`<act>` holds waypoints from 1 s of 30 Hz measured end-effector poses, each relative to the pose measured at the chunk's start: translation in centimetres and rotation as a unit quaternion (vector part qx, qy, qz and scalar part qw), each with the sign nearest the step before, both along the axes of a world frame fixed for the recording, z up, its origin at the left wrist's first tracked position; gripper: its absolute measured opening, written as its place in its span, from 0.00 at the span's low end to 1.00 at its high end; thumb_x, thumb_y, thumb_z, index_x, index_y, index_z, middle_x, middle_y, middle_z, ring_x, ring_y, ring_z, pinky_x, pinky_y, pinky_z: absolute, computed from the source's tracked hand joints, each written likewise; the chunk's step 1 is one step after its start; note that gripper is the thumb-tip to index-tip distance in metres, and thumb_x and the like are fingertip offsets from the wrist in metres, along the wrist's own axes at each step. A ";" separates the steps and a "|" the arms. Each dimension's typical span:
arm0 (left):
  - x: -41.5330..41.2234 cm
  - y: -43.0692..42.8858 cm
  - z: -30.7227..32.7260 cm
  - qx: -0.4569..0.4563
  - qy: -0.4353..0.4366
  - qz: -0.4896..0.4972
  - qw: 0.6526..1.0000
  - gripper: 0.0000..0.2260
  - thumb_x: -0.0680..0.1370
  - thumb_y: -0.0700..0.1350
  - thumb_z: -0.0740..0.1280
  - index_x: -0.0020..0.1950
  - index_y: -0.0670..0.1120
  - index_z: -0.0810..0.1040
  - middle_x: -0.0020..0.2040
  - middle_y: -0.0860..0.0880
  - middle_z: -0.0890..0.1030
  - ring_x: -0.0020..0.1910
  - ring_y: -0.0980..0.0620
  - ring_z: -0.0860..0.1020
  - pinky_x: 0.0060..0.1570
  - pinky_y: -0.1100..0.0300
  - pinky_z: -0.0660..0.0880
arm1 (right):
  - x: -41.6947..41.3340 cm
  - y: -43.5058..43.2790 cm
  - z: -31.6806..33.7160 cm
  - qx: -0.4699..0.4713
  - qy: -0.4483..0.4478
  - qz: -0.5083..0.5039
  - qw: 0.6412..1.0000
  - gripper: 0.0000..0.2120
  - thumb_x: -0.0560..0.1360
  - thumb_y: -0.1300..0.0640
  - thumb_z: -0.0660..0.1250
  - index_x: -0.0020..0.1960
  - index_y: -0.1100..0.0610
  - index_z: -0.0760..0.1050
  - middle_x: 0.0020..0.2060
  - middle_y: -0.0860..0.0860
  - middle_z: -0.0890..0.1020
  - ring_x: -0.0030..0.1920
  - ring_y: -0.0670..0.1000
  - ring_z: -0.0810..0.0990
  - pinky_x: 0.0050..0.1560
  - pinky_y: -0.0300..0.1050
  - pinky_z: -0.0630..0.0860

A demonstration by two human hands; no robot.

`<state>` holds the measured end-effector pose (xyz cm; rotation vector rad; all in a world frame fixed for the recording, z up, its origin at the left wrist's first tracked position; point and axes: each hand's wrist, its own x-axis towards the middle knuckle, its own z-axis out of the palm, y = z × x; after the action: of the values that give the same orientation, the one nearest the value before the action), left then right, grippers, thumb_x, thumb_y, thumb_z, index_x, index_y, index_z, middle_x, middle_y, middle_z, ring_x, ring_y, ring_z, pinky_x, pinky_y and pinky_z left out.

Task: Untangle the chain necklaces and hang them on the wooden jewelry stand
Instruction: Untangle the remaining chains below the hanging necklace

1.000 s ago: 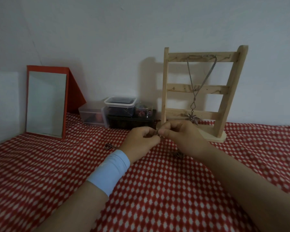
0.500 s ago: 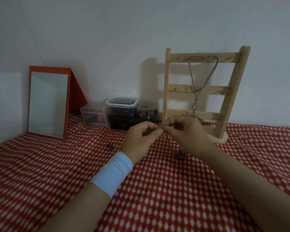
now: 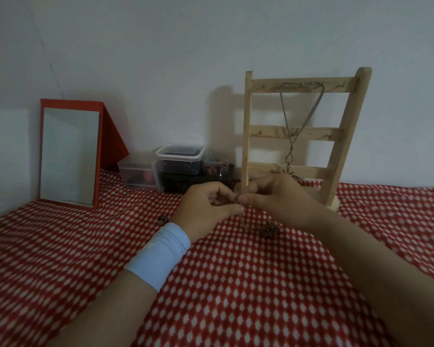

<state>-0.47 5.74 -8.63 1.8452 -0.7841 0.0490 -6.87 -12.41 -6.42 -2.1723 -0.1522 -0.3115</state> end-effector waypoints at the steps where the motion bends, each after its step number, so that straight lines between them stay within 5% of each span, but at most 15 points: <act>1: -0.1 0.0 0.1 0.000 0.009 -0.005 1.000 0.07 0.70 0.43 0.78 0.41 0.53 0.82 0.40 0.56 0.84 0.41 0.62 0.81 0.46 0.69 0.77 | 0.0 -0.1 0.0 -0.013 0.002 -0.002 1.000 0.05 0.78 0.54 0.72 0.45 0.51 0.86 0.42 0.44 0.87 0.45 0.42 0.86 0.52 0.42 0.82; 3: -0.3 0.0 0.3 -0.002 0.043 -0.023 0.999 0.01 0.74 0.46 0.73 0.44 0.51 0.82 0.39 0.55 0.84 0.39 0.61 0.81 0.45 0.69 0.76 | 0.0 -0.2 0.0 -0.031 -0.011 -0.001 0.999 0.06 0.79 0.53 0.70 0.45 0.50 0.84 0.41 0.44 0.86 0.44 0.43 0.85 0.52 0.45 0.82; 6: -0.1 0.0 0.5 -0.008 0.083 -0.048 0.995 0.06 0.79 0.46 0.67 0.44 0.48 0.82 0.36 0.49 0.81 0.37 0.56 0.79 0.43 0.67 0.76 | -0.1 0.0 0.3 -0.019 0.002 0.027 0.999 0.07 0.81 0.53 0.67 0.47 0.50 0.82 0.39 0.46 0.85 0.41 0.45 0.83 0.48 0.48 0.82; 11: 0.0 0.4 1.1 0.005 0.095 -0.063 0.993 0.08 0.80 0.45 0.66 0.41 0.47 0.81 0.36 0.56 0.81 0.38 0.62 0.78 0.43 0.71 0.75 | -0.5 0.8 0.4 -0.026 0.059 0.070 0.995 0.13 0.85 0.54 0.58 0.49 0.56 0.77 0.40 0.57 0.80 0.38 0.50 0.80 0.46 0.50 0.79; 17: -0.1 0.3 1.1 0.072 0.081 -0.090 0.990 0.08 0.81 0.46 0.63 0.45 0.50 0.80 0.41 0.56 0.82 0.41 0.62 0.79 0.47 0.69 0.74 | -0.3 1.0 0.3 -0.087 0.049 0.052 0.994 0.17 0.86 0.53 0.56 0.49 0.62 0.78 0.42 0.59 0.82 0.41 0.51 0.80 0.48 0.45 0.77; 23: -0.7 -0.1 1.0 -0.017 0.172 -0.090 0.981 0.08 0.76 0.38 0.71 0.54 0.41 0.77 0.39 0.49 0.84 0.38 0.52 0.83 0.42 0.63 0.79 | -0.1 -0.2 0.5 0.001 0.066 0.057 0.996 0.13 0.84 0.52 0.61 0.47 0.53 0.82 0.42 0.49 0.85 0.43 0.45 0.83 0.51 0.43 0.79; 27: -0.3 -0.1 1.4 0.041 0.129 -0.067 0.989 0.09 0.74 0.39 0.73 0.53 0.45 0.79 0.40 0.50 0.83 0.35 0.60 0.80 0.42 0.65 0.77 | -0.2 -0.4 0.7 -0.018 0.090 0.056 0.994 0.14 0.84 0.50 0.60 0.48 0.54 0.81 0.38 0.49 0.83 0.40 0.42 0.80 0.48 0.44 0.78; 30: 0.0 0.0 1.7 0.059 0.115 -0.060 0.990 0.05 0.75 0.42 0.72 0.49 0.49 0.81 0.41 0.52 0.83 0.37 0.62 0.80 0.44 0.68 0.75 | -0.4 0.0 0.8 -0.048 0.085 0.038 0.994 0.14 0.85 0.50 0.58 0.45 0.50 0.78 0.34 0.40 0.79 0.35 0.34 0.77 0.43 0.32 0.72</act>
<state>-0.44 5.75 -6.97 1.8706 -0.7458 -0.2872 -7.29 -12.40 -5.62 -2.2711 -0.1567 -0.0749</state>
